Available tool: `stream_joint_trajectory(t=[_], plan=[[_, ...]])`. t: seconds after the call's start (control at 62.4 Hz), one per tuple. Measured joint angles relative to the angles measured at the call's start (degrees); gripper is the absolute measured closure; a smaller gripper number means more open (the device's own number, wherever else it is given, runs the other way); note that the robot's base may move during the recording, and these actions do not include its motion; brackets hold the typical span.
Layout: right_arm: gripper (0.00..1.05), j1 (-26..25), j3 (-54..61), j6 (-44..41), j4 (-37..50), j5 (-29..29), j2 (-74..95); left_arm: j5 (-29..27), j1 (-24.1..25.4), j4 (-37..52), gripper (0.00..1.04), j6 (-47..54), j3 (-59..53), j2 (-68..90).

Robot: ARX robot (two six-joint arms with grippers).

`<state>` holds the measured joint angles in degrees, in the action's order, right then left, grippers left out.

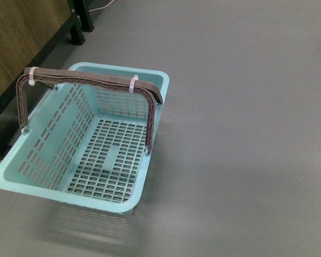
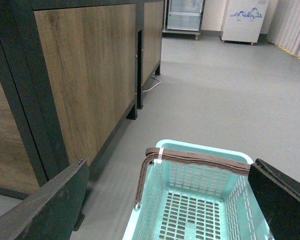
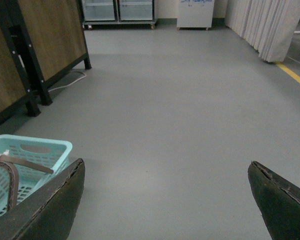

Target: Pick lemon and mango into basket

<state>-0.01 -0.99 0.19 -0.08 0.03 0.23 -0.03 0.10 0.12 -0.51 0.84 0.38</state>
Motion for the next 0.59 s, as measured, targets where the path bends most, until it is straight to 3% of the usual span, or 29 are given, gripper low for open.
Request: stream_joint_trajectory(t=[0.353,0.465,0.529,0.593], plan=[[0.09,0.00,0.00,0.00,0.00,0.00,0.00,-0.02,-0.02,-0.02,0.07,-0.02,0.02,0.00],[0.09,0.00,0.00,0.00,0.00,-0.02,0.00,-5.29,-3.32,-14.45,0.07,-11.85,7.78,13.90],[0.09,0.00,0.00,0.00,0.00,-0.02,0.00,-4.94,-4.63,-11.02,0.07,-18.58,10.36,22.77],[0.09,0.00,0.00,0.00,0.00,0.00,0.00,-1.11,-4.59,-3.08,0.07,-26.38,13.09,32.30]])
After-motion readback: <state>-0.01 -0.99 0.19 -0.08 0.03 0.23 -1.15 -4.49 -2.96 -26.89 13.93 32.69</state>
